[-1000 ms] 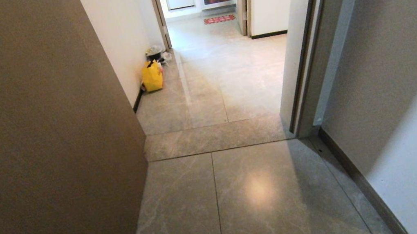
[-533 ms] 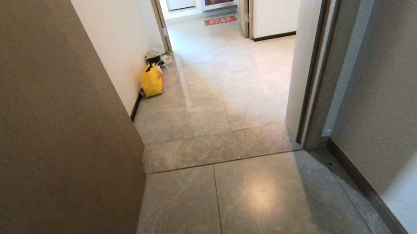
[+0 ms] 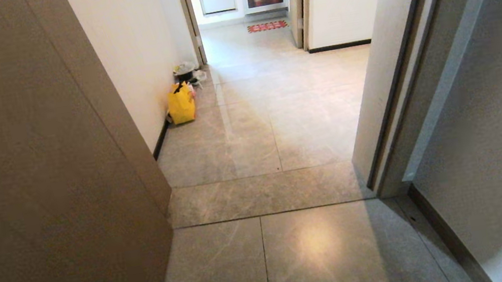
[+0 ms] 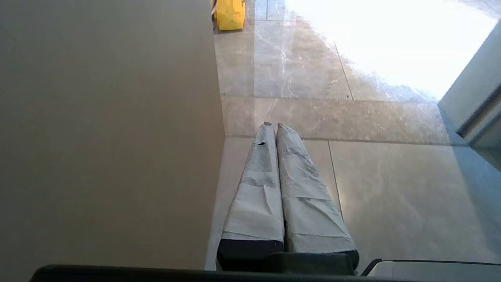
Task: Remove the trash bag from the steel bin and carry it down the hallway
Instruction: Put the trash bag at the door
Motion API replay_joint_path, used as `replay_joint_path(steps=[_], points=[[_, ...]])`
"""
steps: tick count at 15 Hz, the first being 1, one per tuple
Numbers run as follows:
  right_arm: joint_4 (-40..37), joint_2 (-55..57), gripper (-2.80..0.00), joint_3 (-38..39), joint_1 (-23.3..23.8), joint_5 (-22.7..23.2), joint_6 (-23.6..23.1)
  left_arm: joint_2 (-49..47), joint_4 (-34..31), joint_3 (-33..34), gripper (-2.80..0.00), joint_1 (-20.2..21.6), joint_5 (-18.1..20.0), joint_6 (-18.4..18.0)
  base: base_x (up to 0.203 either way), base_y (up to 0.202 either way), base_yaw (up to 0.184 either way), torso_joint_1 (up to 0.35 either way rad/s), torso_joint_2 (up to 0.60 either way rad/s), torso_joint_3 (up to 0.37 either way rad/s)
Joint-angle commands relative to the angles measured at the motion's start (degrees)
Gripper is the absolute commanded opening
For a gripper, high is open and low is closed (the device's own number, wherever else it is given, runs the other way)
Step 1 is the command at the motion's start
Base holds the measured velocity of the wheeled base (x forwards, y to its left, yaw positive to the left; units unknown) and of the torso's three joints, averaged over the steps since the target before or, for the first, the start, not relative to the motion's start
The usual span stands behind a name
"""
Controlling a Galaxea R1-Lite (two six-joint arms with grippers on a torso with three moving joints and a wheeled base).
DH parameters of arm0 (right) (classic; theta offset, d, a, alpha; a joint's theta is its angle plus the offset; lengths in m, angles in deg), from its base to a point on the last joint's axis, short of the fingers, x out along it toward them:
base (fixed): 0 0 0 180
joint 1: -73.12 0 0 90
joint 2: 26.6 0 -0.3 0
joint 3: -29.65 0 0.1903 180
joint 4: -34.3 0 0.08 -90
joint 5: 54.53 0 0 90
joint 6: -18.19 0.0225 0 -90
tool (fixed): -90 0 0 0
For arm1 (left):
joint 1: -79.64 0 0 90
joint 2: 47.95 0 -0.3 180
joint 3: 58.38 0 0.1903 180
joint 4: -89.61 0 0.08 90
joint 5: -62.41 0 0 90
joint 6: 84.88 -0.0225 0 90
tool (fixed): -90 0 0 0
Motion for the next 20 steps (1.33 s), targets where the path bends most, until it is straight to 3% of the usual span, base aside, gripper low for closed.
replay_joint_path(steps=[1,20], points=[[-0.02,0.09,-2.80,0.00,0.01,0.05,-0.10,0.00,-0.02,0.00,-2.80,0.00,-0.05,0.02,0.190,0.000,0.000,-0.005,0.00,0.006],[-0.02,0.07,-2.80,0.00,-0.02,0.03,-0.01,0.00,-0.02,0.00,-2.80,0.00,0.03,0.02,0.192,0.000,0.001,0.003,0.00,0.003]])
